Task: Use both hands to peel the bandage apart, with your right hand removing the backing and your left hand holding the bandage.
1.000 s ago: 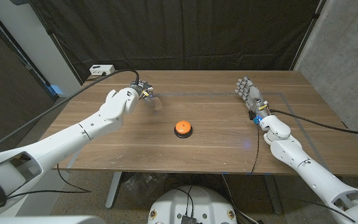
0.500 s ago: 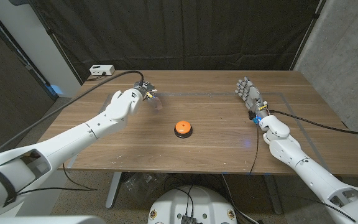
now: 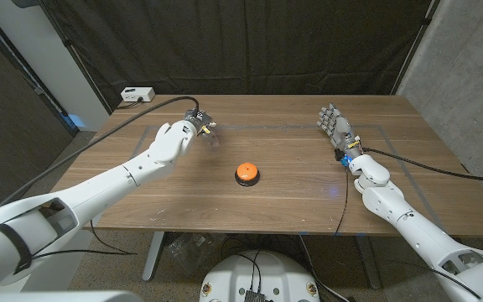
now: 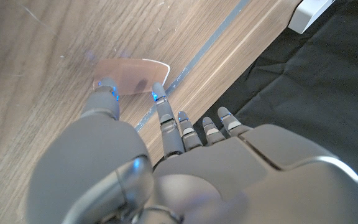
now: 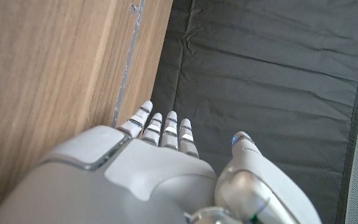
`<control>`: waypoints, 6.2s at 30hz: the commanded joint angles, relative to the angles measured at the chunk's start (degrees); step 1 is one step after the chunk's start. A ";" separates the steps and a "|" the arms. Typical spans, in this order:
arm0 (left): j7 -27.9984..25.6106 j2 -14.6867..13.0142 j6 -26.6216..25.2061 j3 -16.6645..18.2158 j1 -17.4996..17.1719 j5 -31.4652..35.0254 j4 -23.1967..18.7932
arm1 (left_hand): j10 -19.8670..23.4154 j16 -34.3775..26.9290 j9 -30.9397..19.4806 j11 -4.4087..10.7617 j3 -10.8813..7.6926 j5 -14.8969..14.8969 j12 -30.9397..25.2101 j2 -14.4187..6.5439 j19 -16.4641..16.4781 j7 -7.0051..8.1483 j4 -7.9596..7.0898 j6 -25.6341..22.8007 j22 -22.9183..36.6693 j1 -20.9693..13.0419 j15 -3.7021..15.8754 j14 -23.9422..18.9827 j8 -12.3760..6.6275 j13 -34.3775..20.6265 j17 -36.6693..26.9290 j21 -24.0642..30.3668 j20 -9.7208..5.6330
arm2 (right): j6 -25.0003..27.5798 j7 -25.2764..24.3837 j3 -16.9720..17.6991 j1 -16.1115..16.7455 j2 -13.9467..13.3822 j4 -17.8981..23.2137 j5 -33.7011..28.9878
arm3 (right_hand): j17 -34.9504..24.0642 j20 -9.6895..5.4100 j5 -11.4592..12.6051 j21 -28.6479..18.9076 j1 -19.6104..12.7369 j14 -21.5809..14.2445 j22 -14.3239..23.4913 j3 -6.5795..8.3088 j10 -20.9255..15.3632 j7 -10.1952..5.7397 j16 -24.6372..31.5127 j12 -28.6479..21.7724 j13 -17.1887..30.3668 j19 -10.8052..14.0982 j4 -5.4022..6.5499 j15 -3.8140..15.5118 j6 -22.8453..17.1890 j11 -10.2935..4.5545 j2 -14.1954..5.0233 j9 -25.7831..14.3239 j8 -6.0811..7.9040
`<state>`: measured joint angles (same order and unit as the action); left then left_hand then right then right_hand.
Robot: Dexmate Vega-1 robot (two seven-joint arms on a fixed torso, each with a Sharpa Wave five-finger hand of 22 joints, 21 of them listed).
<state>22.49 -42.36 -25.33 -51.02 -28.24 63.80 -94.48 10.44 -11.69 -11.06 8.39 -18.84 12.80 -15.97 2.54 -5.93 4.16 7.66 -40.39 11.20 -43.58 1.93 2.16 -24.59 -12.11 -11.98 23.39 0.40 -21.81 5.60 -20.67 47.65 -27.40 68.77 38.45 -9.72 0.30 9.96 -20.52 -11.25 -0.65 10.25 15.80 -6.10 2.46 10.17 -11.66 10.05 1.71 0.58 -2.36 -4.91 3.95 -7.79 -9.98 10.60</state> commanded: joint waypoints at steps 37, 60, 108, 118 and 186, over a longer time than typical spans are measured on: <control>1.98 4.18 0.09 -3.25 1.36 8.38 6.29 | 0.56 -0.22 -0.25 -0.21 0.91 -0.51 0.04 -1.01 1.01 -0.33 -1.44 2.29 0.23 -0.24 2.11 -0.68 1.66 -0.43 -0.51 0.48 -0.46 | -1.21 0.81 0.28 -0.68 0.70 -2.26 0.35 | -0.18 0.48 0.41 0.56 0.72 -1.12 0.32 -0.64 -1.00 -0.09 0.34 -0.12 0.24 0.92 0.14 -0.48 -0.97 -0.08 0.55 -0.30 0.20; 4.68 5.57 0.77 -4.97 4.56 1.30 10.69 | -4.03 0.89 -0.32 -3.59 0.72 -1.57 1.70 -4.69 -0.95 -4.95 -3.65 14.92 0.52 2.09 0.22 2.69 10.53 -0.44 -0.52 0.06 -0.34 | -1.06 0.49 0.25 -1.19 0.35 -2.85 -0.23 | -0.20 0.64 0.48 0.80 1.56 -1.76 0.32 -1.06 -1.62 -0.24 0.40 -0.29 0.24 1.40 0.59 -0.97 -2.02 -0.06 0.94 -0.30 0.50; -12.31 4.57 -6.29 -6.60 2.45 2.04 10.31 | 11.73 -1.45 -1.12 1.57 -9.71 -2.52 -5.60 -7.33 9.85 -3.03 1.36 -21.84 0.75 -7.32 5.62 -13.05 0.31 0.34 0.23 9.28 -1.57 | -2.17 -1.94 0.19 0.06 0.09 -0.67 -1.74 | -0.08 0.61 0.73 1.25 2.29 -2.95 0.32 -1.34 -2.25 -0.38 0.26 -0.29 0.24 2.31 0.95 -0.98 -2.60 -0.27 1.45 -0.29 0.29; -24.83 5.41 -7.97 -2.05 -1.82 -2.29 8.45 | 12.36 -1.66 -1.70 1.76 -10.44 -2.48 -5.58 -7.71 10.29 -2.39 1.27 -22.13 0.64 -8.20 5.51 -14.78 -0.49 0.38 0.10 9.75 -1.07 | -1.46 -2.20 0.05 0.20 -0.21 -0.10 -1.91 | -0.04 0.58 0.78 1.41 2.22 -2.85 0.33 -1.27 -2.30 -0.35 0.14 -0.27 0.24 2.31 0.90 -0.99 -2.63 -0.34 1.43 -0.29 0.26; -26.34 19.65 51.56 16.87 -2.56 -75.87 29.96 | 14.45 -1.36 -1.50 1.69 -11.87 -2.57 -2.04 -7.81 9.39 -2.03 -0.17 -21.13 0.12 -8.92 4.85 -14.57 -1.89 0.36 -0.72 10.74 2.70 | 12.31 -26.60 -2.37 6.06 -10.93 28.14 -33.51 | -0.06 5.20 0.99 2.11 -10.40 -13.37 0.42 3.58 -12.78 -0.72 0.96 -2.28 0.38 9.78 -8.53 -3.03 -12.11 0.44 1.21 -0.60 1.72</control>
<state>-17.35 -24.77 22.18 -35.13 -32.27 -0.80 -68.19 25.14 -13.29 -12.30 10.24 -30.21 10.10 -18.41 -4.94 3.66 2.65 7.33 -61.28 11.19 -51.95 2.25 -12.65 -26.07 -11.60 -12.41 33.93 2.89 -15.14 -13.49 -23.10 51.22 -35.88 89.19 15.00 -9.62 5.25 10.63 -18.56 -20.91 -13.28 10.55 19.21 -18.09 1.75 10.83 -13.43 10.28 11.32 -7.59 -5.29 -16.49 4.27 -6.58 -10.27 12.10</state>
